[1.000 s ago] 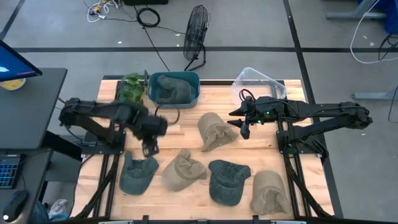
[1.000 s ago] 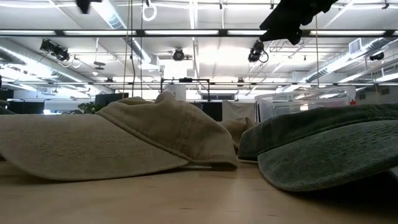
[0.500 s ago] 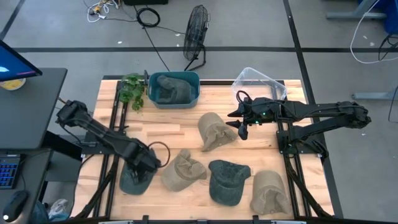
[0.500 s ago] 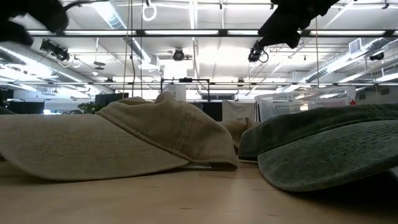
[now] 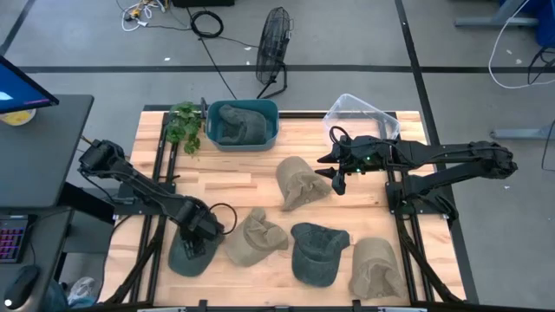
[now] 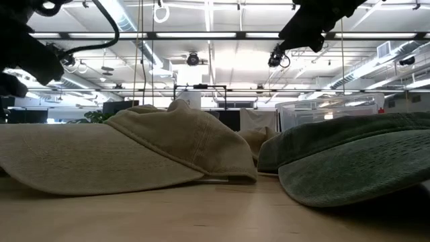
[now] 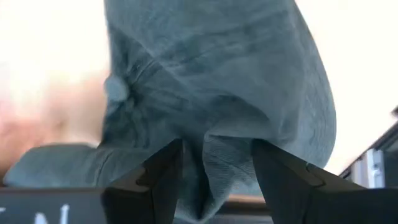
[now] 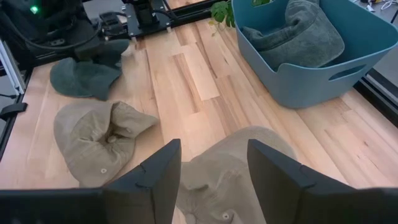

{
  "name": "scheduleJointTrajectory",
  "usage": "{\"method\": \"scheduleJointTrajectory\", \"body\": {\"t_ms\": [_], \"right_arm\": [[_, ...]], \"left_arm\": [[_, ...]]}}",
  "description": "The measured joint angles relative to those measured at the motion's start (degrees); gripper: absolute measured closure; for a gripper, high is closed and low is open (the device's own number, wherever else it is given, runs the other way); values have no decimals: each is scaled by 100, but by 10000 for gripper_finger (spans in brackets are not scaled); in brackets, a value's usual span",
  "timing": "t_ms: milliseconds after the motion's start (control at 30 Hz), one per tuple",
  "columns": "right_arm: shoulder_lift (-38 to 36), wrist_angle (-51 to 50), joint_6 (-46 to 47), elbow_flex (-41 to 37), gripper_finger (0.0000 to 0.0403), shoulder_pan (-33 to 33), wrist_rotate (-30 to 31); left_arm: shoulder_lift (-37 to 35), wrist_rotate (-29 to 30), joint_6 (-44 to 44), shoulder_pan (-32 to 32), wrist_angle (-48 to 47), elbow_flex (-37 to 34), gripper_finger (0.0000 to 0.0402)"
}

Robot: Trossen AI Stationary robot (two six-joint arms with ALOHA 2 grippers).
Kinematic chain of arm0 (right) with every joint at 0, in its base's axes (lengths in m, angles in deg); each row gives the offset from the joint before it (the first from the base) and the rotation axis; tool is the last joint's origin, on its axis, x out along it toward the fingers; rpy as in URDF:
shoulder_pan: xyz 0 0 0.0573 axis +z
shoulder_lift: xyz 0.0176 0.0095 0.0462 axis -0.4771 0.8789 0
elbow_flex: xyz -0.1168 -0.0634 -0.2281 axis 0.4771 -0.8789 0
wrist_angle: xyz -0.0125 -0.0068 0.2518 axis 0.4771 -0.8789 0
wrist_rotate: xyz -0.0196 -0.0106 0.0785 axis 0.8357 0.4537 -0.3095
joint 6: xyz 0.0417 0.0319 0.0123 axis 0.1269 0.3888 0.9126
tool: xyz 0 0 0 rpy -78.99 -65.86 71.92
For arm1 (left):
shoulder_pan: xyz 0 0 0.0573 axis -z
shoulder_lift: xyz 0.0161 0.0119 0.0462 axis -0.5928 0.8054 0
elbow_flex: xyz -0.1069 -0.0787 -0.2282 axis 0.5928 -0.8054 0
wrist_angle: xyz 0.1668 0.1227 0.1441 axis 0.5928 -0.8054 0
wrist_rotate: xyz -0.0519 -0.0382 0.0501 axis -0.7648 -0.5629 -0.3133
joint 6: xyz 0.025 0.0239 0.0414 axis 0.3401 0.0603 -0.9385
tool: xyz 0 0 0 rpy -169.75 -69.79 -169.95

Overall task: Pick & Place hat
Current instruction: Put the left blue cap into the blue bin

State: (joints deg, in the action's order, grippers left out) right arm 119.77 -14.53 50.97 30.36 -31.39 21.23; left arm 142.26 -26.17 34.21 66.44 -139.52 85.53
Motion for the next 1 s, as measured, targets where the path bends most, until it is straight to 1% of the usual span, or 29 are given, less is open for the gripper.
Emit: {"method": "scheduleJointTrajectory", "body": {"t_ms": [100, 200, 267, 400, 433, 567, 767, 867, 1000], "right_arm": [[0, 0, 0, 0, 215, -1, 0], [0, 0, 0, 0, 215, 0, 0], [0, 0, 0, 0, 215, 0, 0], [0, 0, 0, 0, 215, -1, 0], [0, 0, 0, 0, 215, 0, 0], [0, 0, 0, 0, 215, -1, 0], [0, 2, 0, 0, 215, 0, 2], [0, 3, 0, 0, 215, 0, 2], [0, 4, 8, 0, 215, -1, 1]], "left_arm": [[0, -163, -6, -1, 399, -154, 207], [0, -200, -75, -1, 516, -205, 231], [0, -281, -208, -1, 504, -222, 265], [0, -456, -322, -11, 508, -222, 366], [0, -473, -277, -27, 506, -222, 383], [0, -479, -25, -42, 491, -148, 390], [-51, -413, 267, -99, 474, 335, 394], [-178, -48, 333, -181, 429, 675, 395], [-454, 706, 456, -378, 241, 1199, 395]]}}
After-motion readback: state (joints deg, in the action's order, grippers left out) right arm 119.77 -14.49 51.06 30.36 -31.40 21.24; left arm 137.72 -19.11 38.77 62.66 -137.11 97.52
